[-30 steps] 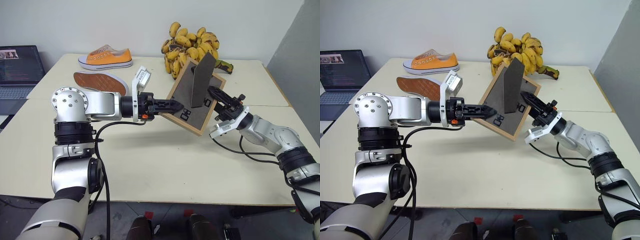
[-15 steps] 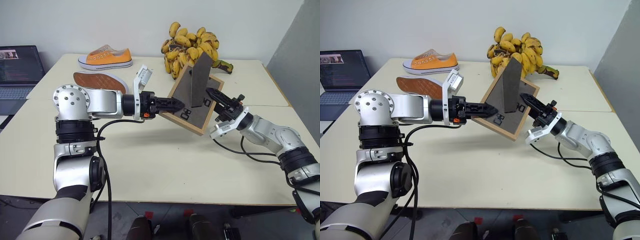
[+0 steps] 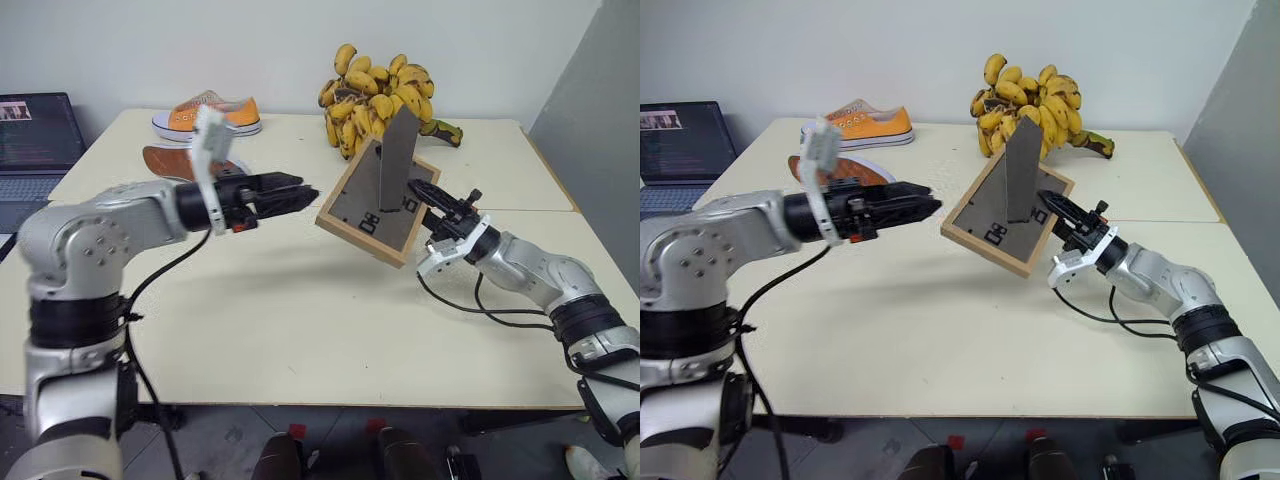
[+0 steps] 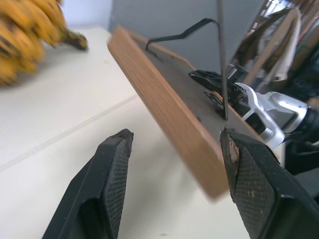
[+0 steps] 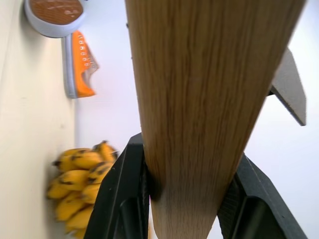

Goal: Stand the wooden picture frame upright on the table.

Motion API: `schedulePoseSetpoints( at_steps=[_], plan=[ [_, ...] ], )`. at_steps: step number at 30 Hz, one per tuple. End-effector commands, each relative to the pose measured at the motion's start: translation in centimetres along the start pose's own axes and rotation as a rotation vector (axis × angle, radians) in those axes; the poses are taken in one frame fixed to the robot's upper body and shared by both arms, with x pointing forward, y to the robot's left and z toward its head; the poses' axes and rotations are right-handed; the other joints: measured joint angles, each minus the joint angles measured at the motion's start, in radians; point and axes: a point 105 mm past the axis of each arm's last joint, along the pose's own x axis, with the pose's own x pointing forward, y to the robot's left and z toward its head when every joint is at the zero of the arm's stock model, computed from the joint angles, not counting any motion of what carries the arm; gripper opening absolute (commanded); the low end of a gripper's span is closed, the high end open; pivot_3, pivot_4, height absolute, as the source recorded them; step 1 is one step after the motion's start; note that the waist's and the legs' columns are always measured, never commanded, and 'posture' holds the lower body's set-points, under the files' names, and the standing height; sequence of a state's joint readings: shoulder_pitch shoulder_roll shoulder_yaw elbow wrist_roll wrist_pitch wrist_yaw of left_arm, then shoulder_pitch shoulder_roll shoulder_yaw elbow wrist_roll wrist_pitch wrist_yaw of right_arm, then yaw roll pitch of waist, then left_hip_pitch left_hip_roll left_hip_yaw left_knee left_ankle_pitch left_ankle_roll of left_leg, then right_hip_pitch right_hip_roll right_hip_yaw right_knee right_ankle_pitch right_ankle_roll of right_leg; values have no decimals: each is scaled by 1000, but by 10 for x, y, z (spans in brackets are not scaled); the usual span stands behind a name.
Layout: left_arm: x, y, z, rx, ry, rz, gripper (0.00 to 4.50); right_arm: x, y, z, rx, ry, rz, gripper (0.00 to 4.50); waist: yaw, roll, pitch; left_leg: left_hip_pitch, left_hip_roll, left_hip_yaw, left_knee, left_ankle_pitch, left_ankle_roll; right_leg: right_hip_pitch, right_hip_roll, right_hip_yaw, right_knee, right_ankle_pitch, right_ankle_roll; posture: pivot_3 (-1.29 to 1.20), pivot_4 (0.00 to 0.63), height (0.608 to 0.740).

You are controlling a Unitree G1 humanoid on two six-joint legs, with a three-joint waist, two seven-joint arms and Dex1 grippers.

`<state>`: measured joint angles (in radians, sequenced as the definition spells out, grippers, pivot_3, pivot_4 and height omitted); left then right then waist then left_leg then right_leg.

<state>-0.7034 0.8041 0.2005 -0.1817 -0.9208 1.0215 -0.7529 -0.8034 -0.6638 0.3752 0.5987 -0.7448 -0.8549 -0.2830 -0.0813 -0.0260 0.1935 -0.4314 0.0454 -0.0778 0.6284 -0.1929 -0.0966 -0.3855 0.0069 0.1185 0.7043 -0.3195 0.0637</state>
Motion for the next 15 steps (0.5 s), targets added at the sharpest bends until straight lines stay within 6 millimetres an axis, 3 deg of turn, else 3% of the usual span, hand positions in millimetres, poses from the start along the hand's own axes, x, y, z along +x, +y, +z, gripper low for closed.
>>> schedulePoseSetpoints(
  at_steps=[1,4,7,15],
  plan=[
    [-33,-5,-8,115,21,49,2977,16,-2,11,289,-21,-3,1384,-6,-1,0,0,0,0,0,0,0,0,0,0,0,0,0,0,150,740],
    [-52,-12,-30,140,101,96,2977,31,15,24,627,-14,68,1384,-10,-1,0,1,1,-1,-1,0,1,1,0,-1,-1,0,0,0,150,740],
    [-65,-15,-38,135,113,159,2977,42,24,38,873,-40,130,1384,-6,-1,0,2,2,-3,-1,0,1,3,0,-4,0,0,-1,0,150,740],
    [-83,-23,-42,120,110,247,2977,49,53,70,1282,-91,330,1384,18,-1,0,2,2,-6,0,0,1,4,0,-7,0,-1,-1,0,150,740]
  ],
)
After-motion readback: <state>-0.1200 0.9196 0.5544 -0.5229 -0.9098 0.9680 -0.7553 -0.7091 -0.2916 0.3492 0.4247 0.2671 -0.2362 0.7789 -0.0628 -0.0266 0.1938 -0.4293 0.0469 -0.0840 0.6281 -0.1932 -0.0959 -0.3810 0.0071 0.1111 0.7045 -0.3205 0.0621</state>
